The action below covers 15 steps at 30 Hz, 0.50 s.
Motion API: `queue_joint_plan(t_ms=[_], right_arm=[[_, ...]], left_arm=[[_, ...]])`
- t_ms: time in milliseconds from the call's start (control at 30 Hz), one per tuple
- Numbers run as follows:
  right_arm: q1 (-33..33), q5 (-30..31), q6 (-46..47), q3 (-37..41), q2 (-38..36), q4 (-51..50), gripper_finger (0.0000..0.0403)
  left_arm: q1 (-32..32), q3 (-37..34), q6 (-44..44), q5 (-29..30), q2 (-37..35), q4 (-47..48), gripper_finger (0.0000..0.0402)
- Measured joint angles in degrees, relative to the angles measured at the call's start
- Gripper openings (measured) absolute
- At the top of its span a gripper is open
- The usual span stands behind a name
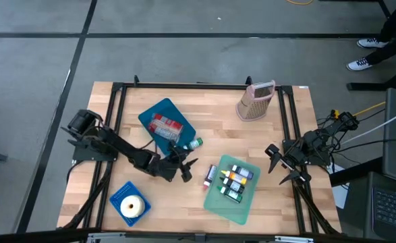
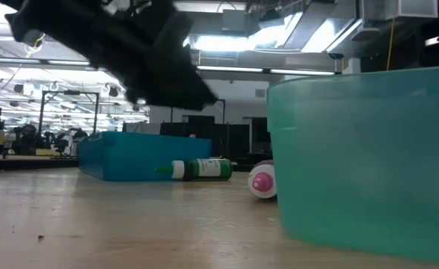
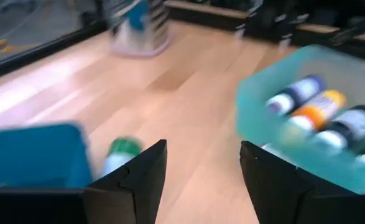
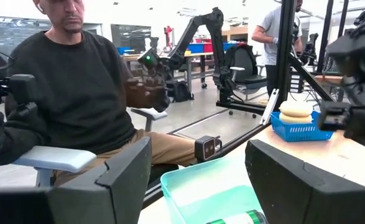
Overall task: Pick & Place Food Item
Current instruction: Move the blue bin slightly upward on the table
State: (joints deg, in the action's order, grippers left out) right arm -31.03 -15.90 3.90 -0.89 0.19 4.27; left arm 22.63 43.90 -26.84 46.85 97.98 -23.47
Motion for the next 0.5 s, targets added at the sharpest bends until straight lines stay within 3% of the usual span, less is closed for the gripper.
queue_joint_plan(t_ms=[167,500], right_arm=[[0.0,-0.02,0.01,0.0,0.0,-0.02,0.0254],[0.0,-0.02,-0.07,0.0,0.0,-0.02,0.0254]], left_arm=[[1.62,-0.01,-5.54,6.17,-1.06,8.83,0.0196],[1.26,0.0,-12.03,1.02,-1.6,18.15,0.0164]])
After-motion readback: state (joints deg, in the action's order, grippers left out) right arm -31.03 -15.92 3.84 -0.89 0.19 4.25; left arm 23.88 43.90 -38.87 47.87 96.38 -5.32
